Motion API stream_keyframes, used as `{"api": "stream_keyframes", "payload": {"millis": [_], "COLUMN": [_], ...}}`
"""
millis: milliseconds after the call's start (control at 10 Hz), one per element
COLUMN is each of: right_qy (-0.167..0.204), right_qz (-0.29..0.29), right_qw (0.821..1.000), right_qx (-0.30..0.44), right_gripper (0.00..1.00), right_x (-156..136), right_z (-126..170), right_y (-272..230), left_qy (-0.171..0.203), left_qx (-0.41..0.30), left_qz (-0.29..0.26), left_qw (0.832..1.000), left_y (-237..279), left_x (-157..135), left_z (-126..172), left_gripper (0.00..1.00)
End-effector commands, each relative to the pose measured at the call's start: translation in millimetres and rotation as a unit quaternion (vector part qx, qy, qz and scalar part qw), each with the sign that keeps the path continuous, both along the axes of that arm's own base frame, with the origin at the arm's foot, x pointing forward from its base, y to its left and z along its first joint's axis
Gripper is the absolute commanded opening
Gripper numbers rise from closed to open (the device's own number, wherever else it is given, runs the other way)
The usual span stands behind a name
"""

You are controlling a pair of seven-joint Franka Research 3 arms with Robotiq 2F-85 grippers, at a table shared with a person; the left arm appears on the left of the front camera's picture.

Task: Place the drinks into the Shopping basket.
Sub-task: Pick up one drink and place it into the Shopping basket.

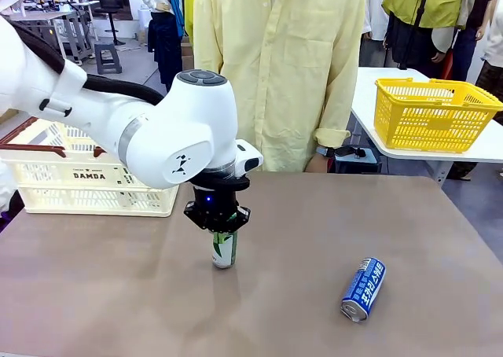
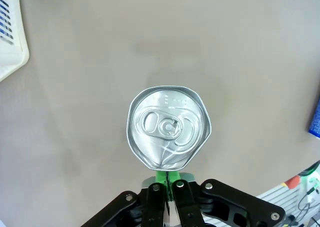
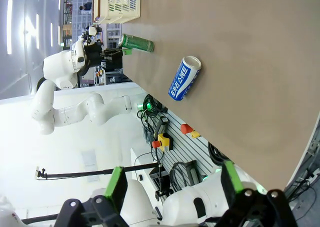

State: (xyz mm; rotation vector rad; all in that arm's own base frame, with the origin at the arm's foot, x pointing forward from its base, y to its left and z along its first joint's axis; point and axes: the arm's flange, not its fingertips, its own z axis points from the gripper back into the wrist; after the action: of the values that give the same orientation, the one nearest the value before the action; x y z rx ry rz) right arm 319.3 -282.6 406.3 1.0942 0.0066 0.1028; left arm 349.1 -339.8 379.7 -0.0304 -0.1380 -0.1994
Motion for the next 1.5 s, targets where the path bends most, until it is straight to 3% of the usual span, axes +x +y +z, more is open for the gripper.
{"api": "stream_keyframes", "payload": {"millis": [0, 100, 900, 1100, 1300, 1400], "right_qy": [-0.005, -0.005, -0.005, -0.005, -0.005, -0.005], "right_qz": [0.003, 0.003, 0.003, 0.003, 0.003, 0.003], "right_qw": [1.000, 1.000, 1.000, 1.000, 1.000, 1.000], "right_qx": [-0.008, -0.008, -0.008, -0.008, -0.008, -0.008], "right_gripper": [1.00, 1.00, 1.00, 1.00, 1.00, 1.00], "right_x": [-1, -1, -1, -1, -1, -1], "right_z": [1, 1, 1, 1, 1, 1], "right_y": [0, 0, 0, 0, 0, 0], "left_qy": [-0.004, -0.004, 0.000, 0.026, 0.006, -0.001], "left_qx": [0.010, 0.009, 0.007, 0.004, 0.001, -0.004], "left_qz": [0.007, 0.007, 0.005, -0.001, 0.016, 0.016], "left_qw": [1.000, 1.000, 1.000, 1.000, 1.000, 1.000], "left_y": [-3, -3, 4, 14, 30, 32], "left_x": [0, 0, -7, -16, 4, 15], "left_z": [2, 2, 13, 53, 114, 128], "left_gripper": [0.58, 1.00, 1.00, 1.00, 1.00, 1.00]}}
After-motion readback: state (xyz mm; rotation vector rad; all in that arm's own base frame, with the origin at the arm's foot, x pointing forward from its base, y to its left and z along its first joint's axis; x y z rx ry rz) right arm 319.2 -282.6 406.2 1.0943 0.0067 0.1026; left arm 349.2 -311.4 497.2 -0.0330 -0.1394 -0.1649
